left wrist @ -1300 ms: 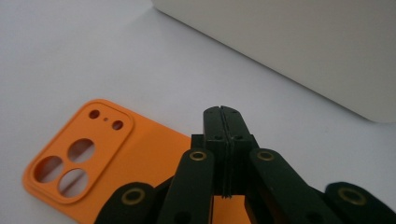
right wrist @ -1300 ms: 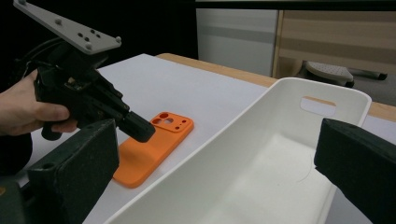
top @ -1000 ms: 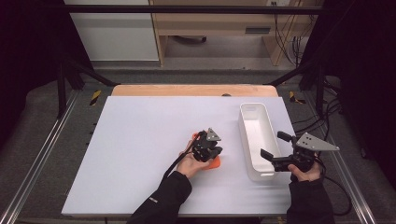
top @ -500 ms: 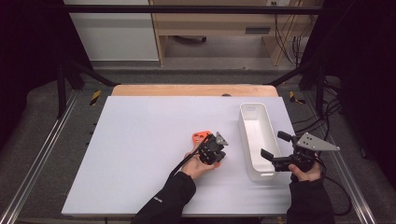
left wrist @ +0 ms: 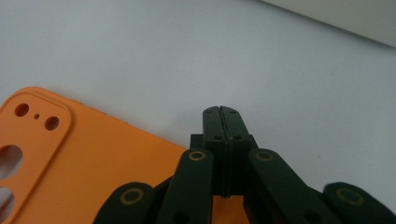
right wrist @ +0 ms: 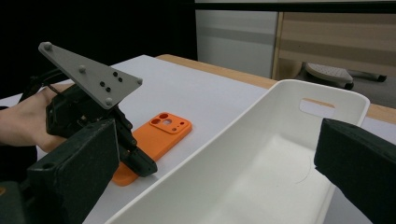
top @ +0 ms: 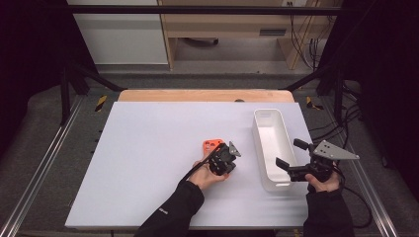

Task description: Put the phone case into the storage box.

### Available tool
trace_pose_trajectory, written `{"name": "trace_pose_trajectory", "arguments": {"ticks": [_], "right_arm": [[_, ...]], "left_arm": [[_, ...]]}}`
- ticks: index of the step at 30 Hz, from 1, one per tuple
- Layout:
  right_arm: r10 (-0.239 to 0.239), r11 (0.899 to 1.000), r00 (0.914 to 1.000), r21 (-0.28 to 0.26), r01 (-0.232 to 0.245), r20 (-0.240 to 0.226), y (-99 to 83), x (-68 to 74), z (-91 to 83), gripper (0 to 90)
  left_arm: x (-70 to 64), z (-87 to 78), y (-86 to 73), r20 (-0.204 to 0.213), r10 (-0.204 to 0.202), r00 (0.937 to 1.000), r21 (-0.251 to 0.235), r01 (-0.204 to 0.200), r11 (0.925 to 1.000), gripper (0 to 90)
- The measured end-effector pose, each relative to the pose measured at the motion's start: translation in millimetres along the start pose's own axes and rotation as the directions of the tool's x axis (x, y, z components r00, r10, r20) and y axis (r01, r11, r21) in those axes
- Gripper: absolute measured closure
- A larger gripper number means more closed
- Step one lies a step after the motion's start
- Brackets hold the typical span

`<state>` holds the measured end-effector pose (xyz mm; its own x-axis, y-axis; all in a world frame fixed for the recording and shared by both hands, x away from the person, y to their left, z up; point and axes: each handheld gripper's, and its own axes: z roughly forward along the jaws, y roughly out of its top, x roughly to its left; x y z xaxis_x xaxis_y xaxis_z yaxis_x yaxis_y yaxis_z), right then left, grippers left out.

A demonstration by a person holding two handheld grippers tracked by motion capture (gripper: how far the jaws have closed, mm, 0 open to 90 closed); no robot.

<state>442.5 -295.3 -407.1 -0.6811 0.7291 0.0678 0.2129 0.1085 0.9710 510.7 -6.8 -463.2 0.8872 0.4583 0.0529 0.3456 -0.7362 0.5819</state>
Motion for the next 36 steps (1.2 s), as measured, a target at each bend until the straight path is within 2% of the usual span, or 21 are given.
{"name": "trace_pose_trajectory", "arguments": {"ticks": [4,9,25,31,32,33,34,36], "right_arm": [[0.001,1.0,1.0,-0.001,-0.001,0.002,0.1,-0.3,-0.1,0.6],[0.0,1.0,1.0,0.0,0.0,0.001,0.1,-0.1,-0.1,0.6],[-0.003,1.0,1.0,0.006,0.003,0.003,-0.4,0.3,0.7,0.6],[-0.003,1.0,1.0,0.008,0.003,0.004,-0.6,0.8,1.6,0.6],[-0.002,1.0,1.0,0.009,0.002,0.004,-0.6,0.7,1.4,0.6],[-0.002,1.0,1.0,0.009,0.002,0.005,-0.6,0.6,1.2,0.6],[-0.002,1.0,1.0,0.008,0.002,0.005,-0.6,0.4,1.1,0.6],[-0.001,1.0,1.0,0.008,0.001,0.005,-0.5,0.2,0.8,0.6]], "left_arm": [[-0.4,-5.0,-3.2,0.0,0.03,0.9996,0.033,-0.03,0.999,89.8],[1.7,-11.1,-11.5,0.009,0.031,0.9995,0.038,-0.031,0.9988,89.8],[10.7,-33.3,-37.9,-0.013,0.062,0.998,0.087,-0.06,0.9944,89.8],[13.0,-38.3,-42.2,-0.005,0.05,0.9987,0.06,-0.05,0.997,89.8],[13.2,-40.1,-43.0,0.005,0.043,0.999,0.045,-0.044,0.998,89.7],[14.1,-46.5,-44.3,0.02,0.028,0.9994,0.0,-0.028,0.9996,89.7],[14.4,-50.7,-44.9,0.032,0.012,0.9994,-0.022,-0.012,0.9997,89.6],[15.2,-59.9,-46.2,0.031,0.0,0.9995,-0.062,0.002,0.9981,87.2]]}}
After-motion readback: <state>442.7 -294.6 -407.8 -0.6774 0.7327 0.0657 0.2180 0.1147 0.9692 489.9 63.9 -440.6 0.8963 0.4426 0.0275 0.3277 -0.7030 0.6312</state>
